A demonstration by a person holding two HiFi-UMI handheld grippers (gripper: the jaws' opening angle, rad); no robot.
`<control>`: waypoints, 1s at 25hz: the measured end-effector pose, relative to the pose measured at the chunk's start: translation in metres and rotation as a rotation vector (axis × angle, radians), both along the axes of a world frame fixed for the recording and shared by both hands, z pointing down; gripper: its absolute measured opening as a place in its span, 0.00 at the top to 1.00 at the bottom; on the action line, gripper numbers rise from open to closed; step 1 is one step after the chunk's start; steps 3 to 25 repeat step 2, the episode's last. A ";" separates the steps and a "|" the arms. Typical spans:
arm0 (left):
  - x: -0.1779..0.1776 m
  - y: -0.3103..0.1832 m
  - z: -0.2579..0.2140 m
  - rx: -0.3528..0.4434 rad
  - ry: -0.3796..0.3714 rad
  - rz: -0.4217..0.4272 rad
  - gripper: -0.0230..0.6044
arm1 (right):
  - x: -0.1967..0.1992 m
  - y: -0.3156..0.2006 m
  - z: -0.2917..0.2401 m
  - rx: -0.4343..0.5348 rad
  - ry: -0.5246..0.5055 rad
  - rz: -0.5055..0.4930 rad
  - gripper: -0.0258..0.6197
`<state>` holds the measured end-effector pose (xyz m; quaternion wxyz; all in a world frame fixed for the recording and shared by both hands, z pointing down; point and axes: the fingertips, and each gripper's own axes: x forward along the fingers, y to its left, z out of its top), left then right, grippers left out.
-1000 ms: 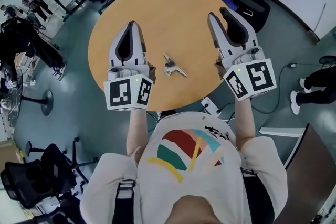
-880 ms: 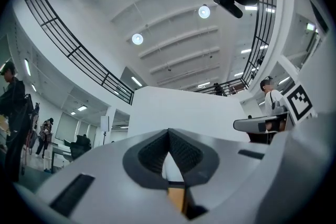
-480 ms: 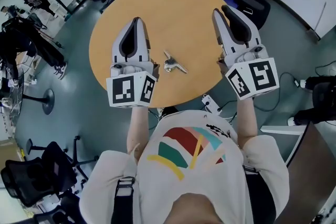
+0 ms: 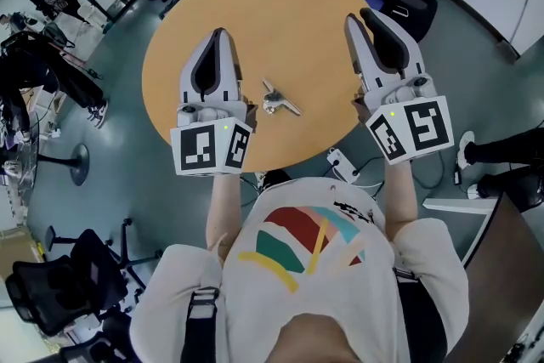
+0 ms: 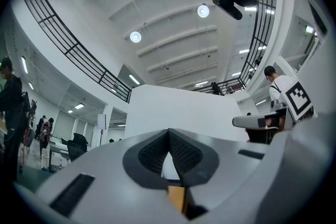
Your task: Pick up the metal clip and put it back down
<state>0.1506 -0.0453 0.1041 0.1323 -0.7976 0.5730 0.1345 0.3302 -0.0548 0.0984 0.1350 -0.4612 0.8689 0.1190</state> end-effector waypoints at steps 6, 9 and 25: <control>0.006 -0.012 0.001 0.000 -0.001 0.002 0.90 | 0.005 -0.012 0.001 0.000 -0.001 0.000 0.82; 0.006 -0.012 0.001 0.000 -0.001 0.002 0.90 | 0.005 -0.012 0.001 0.000 -0.001 0.000 0.82; 0.006 -0.012 0.001 0.000 -0.001 0.002 0.90 | 0.005 -0.012 0.001 0.000 -0.001 0.000 0.82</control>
